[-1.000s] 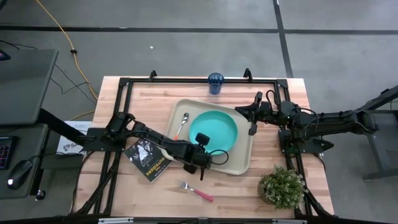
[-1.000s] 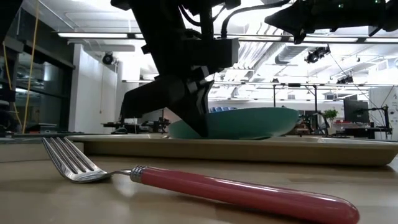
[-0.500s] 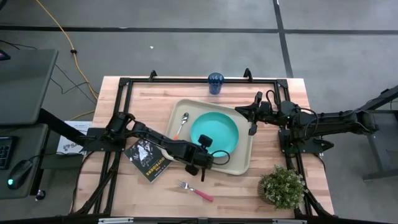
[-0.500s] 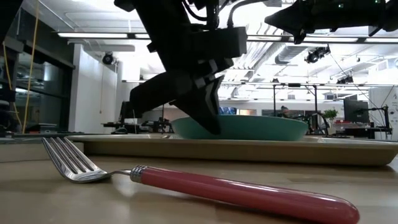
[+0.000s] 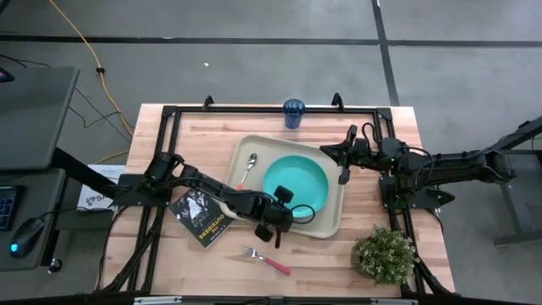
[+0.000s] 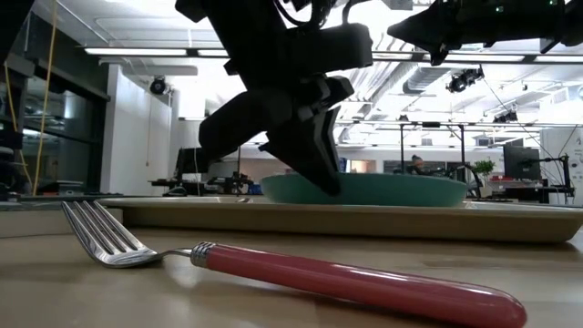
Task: Pick and place plate/cup/fork/spoon on tray
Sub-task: Put the green plate on the left side of the white orange spoon
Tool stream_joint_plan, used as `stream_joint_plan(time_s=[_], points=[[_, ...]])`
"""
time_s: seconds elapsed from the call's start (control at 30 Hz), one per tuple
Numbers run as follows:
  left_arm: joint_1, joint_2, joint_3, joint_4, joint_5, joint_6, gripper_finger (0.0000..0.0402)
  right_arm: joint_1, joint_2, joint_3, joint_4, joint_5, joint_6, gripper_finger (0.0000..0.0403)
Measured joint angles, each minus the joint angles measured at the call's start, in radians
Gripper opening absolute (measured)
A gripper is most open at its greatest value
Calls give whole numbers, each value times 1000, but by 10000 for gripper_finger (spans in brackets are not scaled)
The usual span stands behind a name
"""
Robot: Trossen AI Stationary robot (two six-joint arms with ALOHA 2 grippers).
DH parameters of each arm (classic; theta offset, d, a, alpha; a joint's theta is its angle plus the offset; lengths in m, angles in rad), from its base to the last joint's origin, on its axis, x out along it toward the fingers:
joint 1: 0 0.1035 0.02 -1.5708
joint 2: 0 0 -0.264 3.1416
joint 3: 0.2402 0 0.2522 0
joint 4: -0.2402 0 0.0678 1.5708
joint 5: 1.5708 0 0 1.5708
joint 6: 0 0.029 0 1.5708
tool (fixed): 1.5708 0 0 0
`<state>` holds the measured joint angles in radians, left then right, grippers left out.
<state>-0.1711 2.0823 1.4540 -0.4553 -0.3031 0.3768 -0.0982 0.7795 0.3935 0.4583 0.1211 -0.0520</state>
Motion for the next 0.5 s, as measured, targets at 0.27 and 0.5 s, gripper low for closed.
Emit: stream_joint_plan(time_s=[0.27,0.5], points=[[1,0,0,-28,0,-30,39,0,0,0,-2,0,0,0],[-6,-25,0,-75,-22,-60,115,0,0,0,-2,0,0,0]])
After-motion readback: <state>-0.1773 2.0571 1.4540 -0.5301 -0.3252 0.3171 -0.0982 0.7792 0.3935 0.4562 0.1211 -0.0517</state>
